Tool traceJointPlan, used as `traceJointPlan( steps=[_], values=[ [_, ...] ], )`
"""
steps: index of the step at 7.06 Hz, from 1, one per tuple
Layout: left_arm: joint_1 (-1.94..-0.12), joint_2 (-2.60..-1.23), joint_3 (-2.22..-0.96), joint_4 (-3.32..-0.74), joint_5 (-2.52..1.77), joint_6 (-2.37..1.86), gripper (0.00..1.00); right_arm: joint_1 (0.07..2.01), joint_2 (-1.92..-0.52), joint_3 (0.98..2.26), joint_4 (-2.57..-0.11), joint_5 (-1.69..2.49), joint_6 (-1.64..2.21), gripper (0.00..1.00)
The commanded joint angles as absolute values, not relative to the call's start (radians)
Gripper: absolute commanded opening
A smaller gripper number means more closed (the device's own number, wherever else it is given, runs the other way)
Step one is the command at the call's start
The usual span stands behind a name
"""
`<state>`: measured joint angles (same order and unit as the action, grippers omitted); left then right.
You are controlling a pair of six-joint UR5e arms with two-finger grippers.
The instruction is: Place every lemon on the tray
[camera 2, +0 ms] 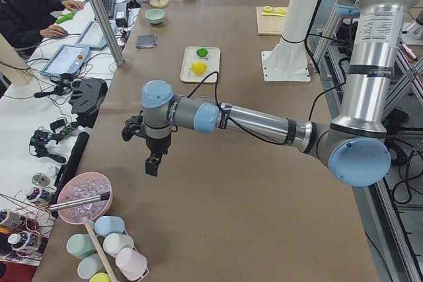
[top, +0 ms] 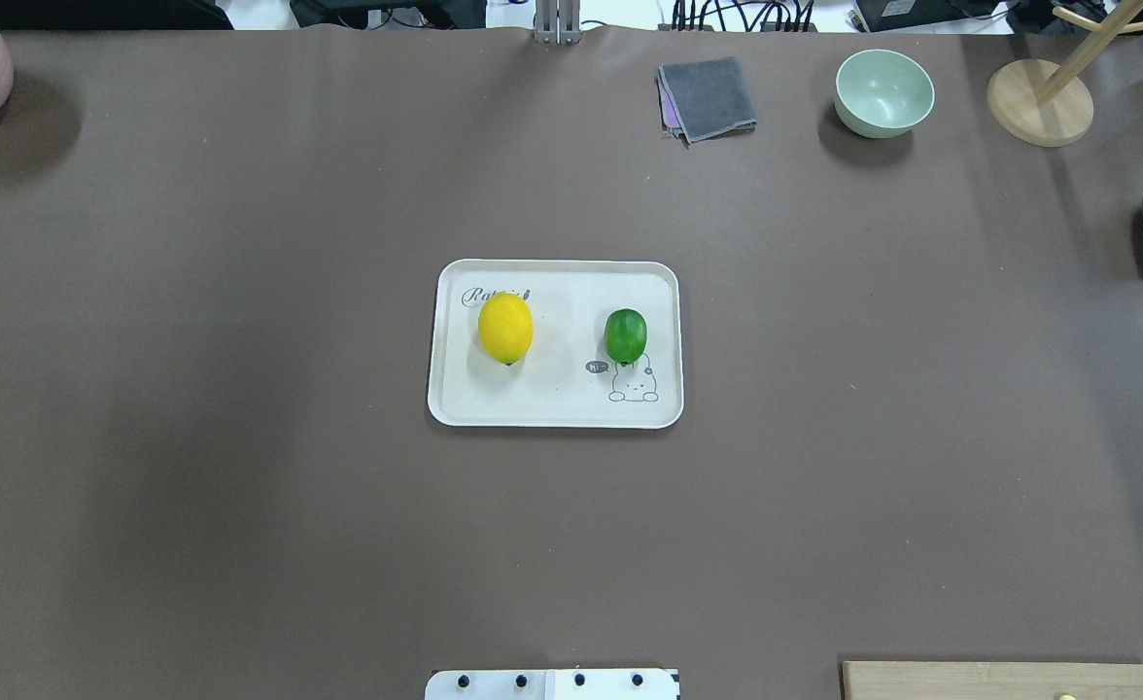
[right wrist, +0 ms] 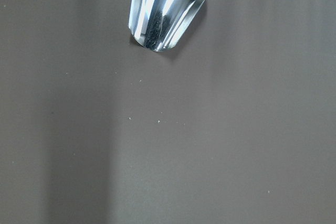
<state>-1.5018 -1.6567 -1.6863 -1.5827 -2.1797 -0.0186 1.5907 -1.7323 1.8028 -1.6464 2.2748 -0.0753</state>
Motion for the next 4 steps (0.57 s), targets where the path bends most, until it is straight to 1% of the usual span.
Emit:
traceJointPlan(
  steps=[1,4],
  values=[
    [-1.505,-1.585,-1.707,-1.582,-2.195,-0.035,0.98,1.594,-1.732,1.829,-1.703,2.304,-0.063,1.00],
    [-1.506,-1.569,-1.715,-1.582,-2.214,-0.035,0.98,1.594,-1.738,1.829,-1.697,2.309,-0.061,1.00]
  ],
)
